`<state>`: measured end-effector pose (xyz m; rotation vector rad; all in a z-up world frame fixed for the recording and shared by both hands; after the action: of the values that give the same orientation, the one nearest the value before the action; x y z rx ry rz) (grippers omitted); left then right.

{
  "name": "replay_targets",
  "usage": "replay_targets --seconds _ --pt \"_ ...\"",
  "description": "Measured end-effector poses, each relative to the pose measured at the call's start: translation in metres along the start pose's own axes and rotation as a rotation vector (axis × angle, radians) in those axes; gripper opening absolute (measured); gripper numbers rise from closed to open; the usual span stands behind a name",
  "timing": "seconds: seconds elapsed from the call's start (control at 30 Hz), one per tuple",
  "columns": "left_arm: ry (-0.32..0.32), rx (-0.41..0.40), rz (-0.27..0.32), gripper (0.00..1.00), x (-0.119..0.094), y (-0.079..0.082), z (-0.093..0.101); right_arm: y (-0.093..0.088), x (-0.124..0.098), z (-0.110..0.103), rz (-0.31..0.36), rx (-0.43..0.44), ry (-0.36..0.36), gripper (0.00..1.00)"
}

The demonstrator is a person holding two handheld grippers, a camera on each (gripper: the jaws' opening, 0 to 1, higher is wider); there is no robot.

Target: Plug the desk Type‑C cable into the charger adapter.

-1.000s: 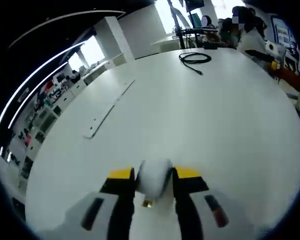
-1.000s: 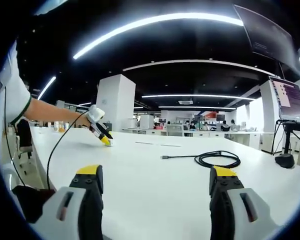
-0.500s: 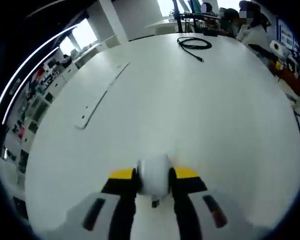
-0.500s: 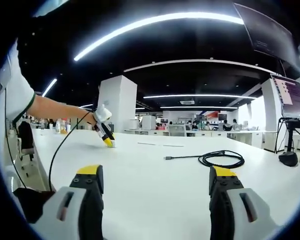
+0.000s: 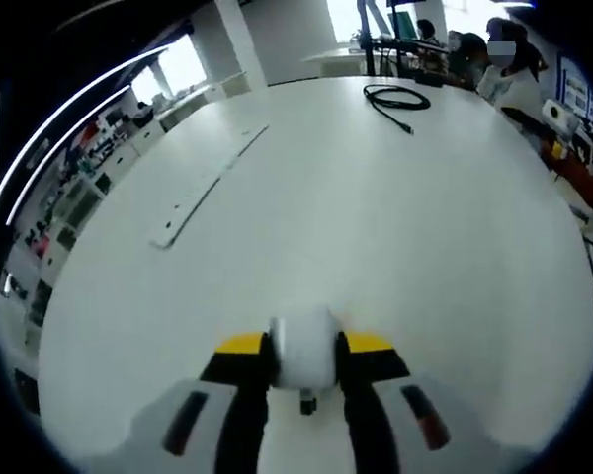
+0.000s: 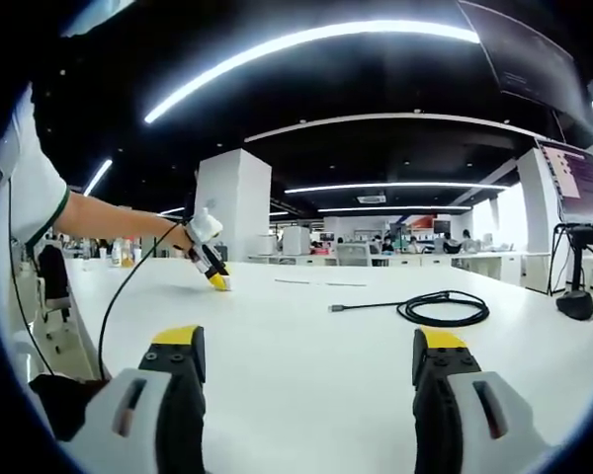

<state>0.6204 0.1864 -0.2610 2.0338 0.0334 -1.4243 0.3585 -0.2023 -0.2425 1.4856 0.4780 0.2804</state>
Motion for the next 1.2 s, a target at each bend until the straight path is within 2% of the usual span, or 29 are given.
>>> replay_targets --seconds 0.23,0.4,0.57,0.8,1.07,1.2 --pt "0.02 -0.043 0.05 0.26 -0.002 -0.002 0.002 -0.002 0.001 -0.004 -0.005 0.005 0.008 0.87" --pt "0.031 -0.042 0.059 0.26 -0.004 -0.001 0.01 -0.001 0.002 -0.004 -0.002 0.004 0.007 0.87" --pt "0.033 -0.042 0.067 0.26 -0.004 0.0 0.008 -0.001 0.002 -0.004 -0.003 0.002 0.008 0.87" --pt "0.023 -0.007 0.046 0.26 -0.007 0.001 0.023 -0.001 0.001 -0.003 0.004 0.008 0.013 0.87" --pt "0.004 0.028 0.047 0.26 -0.01 0.002 0.036 0.0 0.001 -0.002 0.014 0.006 0.023 0.88" --pt "0.002 0.059 0.027 0.26 -0.015 -0.001 0.056 0.0 0.0 -0.002 0.021 0.015 0.023 0.88"
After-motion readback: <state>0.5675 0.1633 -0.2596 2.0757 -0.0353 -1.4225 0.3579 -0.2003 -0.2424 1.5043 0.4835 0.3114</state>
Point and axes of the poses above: the point that each gripper's makers call its tool centre point, and the gripper's own axes: x roughly forward along the fingers, z roughly to its right, y roughly out of its top, the point moved 3 cm from there along -x, roughly backward along the fingers, and after that the axes turned 10 degrees about -z, right-handed, at the moved point
